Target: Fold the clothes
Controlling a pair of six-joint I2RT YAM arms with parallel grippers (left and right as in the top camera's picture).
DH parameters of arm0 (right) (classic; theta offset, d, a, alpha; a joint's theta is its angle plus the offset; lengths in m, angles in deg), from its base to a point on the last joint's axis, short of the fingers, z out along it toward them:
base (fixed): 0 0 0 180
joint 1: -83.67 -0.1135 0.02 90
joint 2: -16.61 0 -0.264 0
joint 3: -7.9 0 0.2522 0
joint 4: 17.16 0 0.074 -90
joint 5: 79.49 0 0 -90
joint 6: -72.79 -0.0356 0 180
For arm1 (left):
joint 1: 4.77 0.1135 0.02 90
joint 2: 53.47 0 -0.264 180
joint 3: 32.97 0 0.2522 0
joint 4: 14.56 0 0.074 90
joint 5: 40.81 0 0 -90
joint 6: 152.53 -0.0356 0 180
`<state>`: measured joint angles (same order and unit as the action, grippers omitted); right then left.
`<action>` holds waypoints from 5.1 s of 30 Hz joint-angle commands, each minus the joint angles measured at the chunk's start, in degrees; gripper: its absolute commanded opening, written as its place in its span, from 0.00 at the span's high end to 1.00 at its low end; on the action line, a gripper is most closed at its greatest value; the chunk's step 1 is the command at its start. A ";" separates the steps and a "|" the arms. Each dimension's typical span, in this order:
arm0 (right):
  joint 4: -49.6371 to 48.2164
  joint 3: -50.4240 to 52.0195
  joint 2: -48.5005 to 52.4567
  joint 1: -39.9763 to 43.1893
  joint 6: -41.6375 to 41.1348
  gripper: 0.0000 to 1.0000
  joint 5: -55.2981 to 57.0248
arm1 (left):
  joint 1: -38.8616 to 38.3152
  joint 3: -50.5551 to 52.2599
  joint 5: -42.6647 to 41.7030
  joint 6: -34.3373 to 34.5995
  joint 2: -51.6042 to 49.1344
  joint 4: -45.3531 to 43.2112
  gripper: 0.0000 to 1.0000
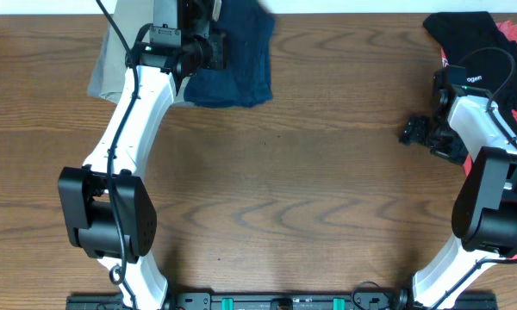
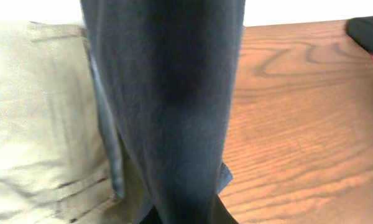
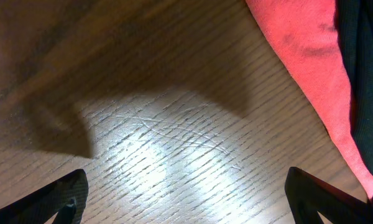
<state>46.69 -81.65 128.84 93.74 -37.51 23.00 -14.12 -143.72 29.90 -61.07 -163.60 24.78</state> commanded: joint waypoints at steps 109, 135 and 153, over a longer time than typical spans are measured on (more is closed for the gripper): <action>0.04 -0.70 -1.64 0.37 0.63 0.01 0.96 | 21.05 -13.35 4.59 7.87 -15.39 19.21 0.49; 0.04 -0.70 -1.66 0.37 0.63 0.01 0.96 | 21.07 -13.29 -25.14 22.86 -15.21 21.88 0.52; 0.04 -0.70 -1.64 0.37 0.63 0.01 0.96 | 20.90 -14.03 -26.56 26.95 -5.05 17.05 0.44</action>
<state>46.69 -81.65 128.84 93.74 -37.51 23.00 7.06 -156.70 4.22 -35.28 -169.41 41.85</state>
